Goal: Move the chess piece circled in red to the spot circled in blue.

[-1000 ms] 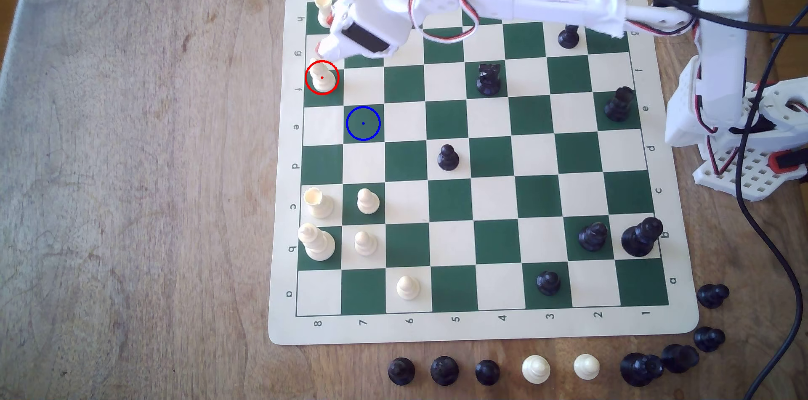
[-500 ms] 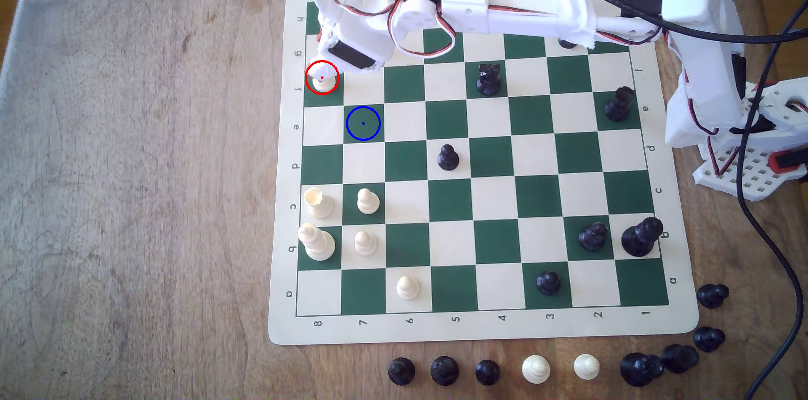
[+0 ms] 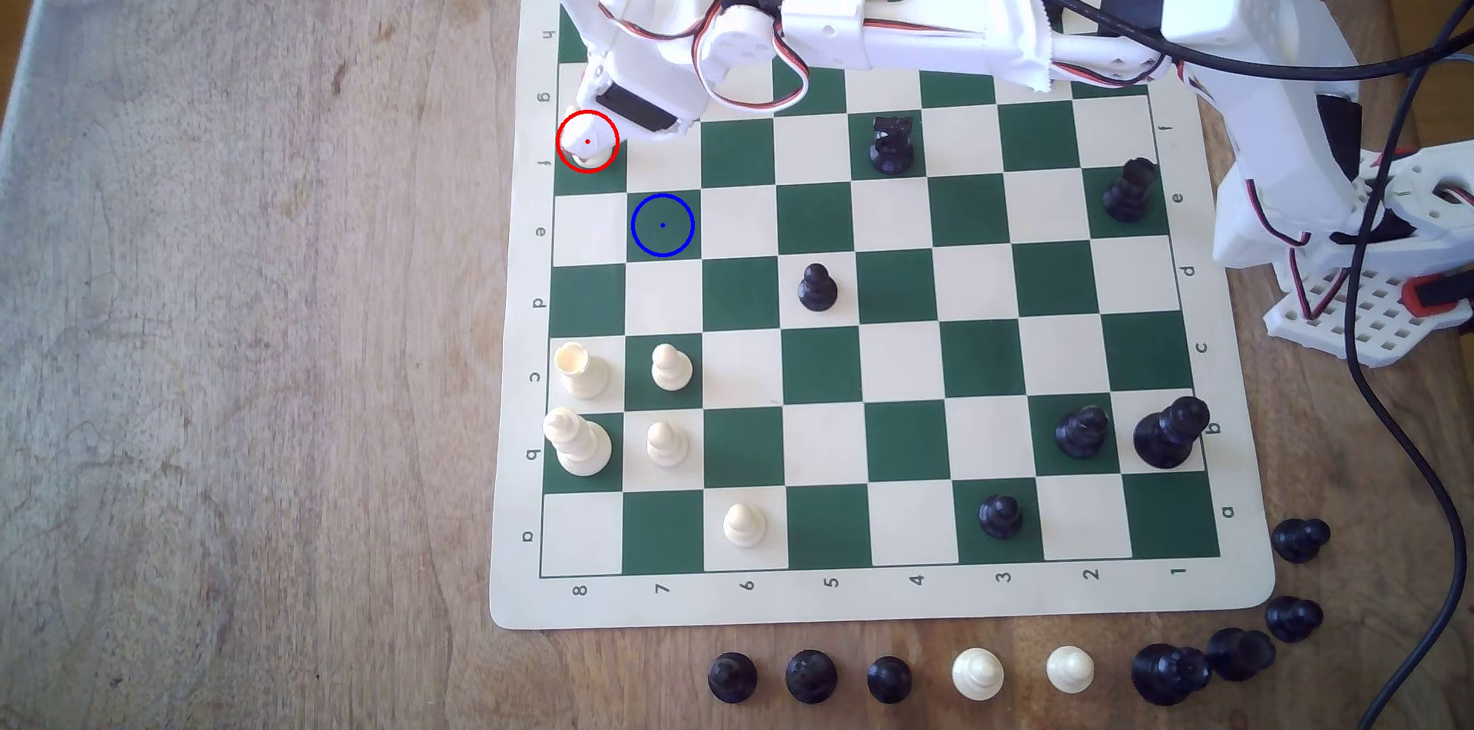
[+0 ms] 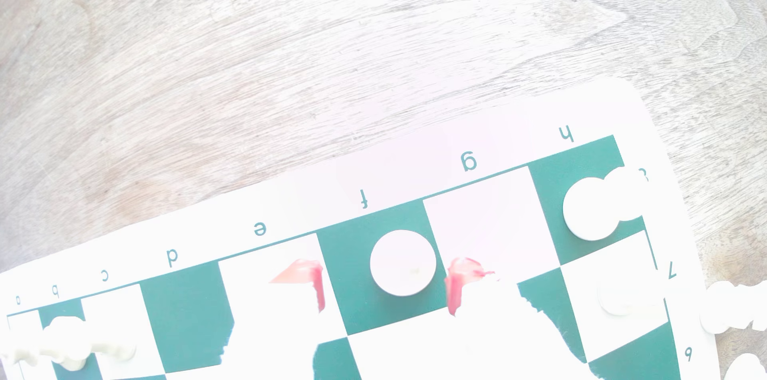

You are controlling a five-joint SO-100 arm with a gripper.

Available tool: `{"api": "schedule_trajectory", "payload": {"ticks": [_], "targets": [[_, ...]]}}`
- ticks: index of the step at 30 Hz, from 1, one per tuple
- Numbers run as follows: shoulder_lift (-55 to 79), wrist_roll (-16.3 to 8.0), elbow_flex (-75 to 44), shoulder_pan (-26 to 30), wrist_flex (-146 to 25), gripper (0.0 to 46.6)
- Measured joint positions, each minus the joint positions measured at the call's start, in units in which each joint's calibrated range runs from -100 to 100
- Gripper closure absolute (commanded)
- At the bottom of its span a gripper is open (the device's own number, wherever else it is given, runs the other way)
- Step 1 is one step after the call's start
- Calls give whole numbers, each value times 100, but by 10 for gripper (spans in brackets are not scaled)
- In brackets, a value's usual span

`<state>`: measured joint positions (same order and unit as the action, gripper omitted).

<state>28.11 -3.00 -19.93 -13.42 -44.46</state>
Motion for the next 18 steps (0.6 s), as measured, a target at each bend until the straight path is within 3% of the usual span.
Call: {"api": "schedule_trajectory", "payload": {"ticks": [18], "targets": [[570, 24, -63, 0, 367, 310]]}}
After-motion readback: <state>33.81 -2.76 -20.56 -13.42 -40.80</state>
